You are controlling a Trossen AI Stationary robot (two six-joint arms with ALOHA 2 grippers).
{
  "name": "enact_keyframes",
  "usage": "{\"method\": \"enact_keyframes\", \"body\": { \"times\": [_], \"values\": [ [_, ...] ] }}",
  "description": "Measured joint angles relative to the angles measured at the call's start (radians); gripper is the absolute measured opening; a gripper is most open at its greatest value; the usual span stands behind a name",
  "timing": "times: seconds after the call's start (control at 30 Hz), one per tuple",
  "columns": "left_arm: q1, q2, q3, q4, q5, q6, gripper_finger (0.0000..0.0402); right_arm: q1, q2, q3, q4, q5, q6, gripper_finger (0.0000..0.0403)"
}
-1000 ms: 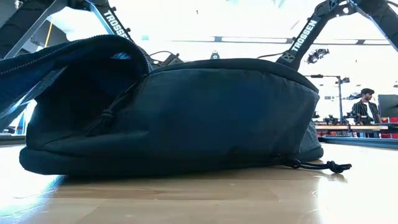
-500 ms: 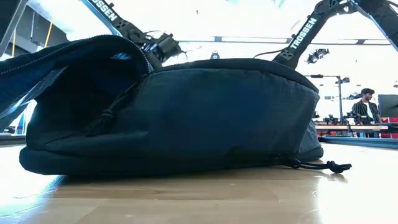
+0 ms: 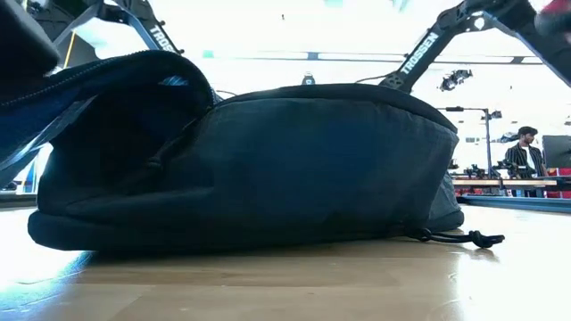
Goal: Unpack backpack
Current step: Put the blue first aid kit in the black backpack
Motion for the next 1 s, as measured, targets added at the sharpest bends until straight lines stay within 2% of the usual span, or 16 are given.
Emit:
{"method": "enact_keyframes", "body": {
  "times": [0.1, 0.2, 0.27, 0.37, 0.47, 0.57, 0.67, 0.73, 0.83, 1.0],
  "values": [
    [-0.034, 0.018, 0.012, 0.02, -0.01, 0.0, 0.0, 0.02, 0.022, 0.03, -0.057, -0.018, -0.053, 0.0307],
    [-0.063, 0.028, 0.012, 0.075, -0.064, 0.0, 0.0, 0.029, 0.024, 0.035, -0.09, -0.045, -0.115, 0.0307],
    [-0.082, 0.02, 0.012, 0.097, -0.169, 0.009, 0.0, 0.03, 0.023, 0.035, -0.11, -0.053, -0.141, 0.0307],
    [-0.099, -0.05, 0.014, 0.03, -0.339, 0.072, 0.0, 0.022, 0.022, 0.036, -0.131, -0.051, -0.166, 0.0307],
    [-0.094, -0.136, 0.015, -0.107, -0.394, 0.114, 0.0, 0.007, 0.022, 0.036, -0.142, -0.057, -0.198, 0.0307],
    [-0.097, -0.21, 0.015, -0.283, -0.33, 0.122, 0.0, -0.004, 0.022, 0.035, -0.142, -0.078, -0.219, 0.0307],
    [-0.099, -0.245, -0.004, -0.368, -0.14, 0.155, 0.0, -0.008, 0.022, 0.035, -0.145, -0.081, -0.241, 0.0307],
    [-0.1, -0.235, -0.042, -0.322, -0.043, 0.173, 0.0, -0.008, 0.022, 0.035, -0.15, -0.083, -0.262, 0.0307],
    [-0.116, -0.194, -0.083, -0.168, -0.027, 0.151, 0.0, 0.003, 0.022, 0.034, -0.154, -0.084, -0.276, 0.0307],
    [-0.145, -0.115, -0.08, -0.015, 0.006, 0.101, 0.0, 0.04, 0.022, 0.033, -0.183, -0.108, -0.291, 0.0307]
  ]
}}
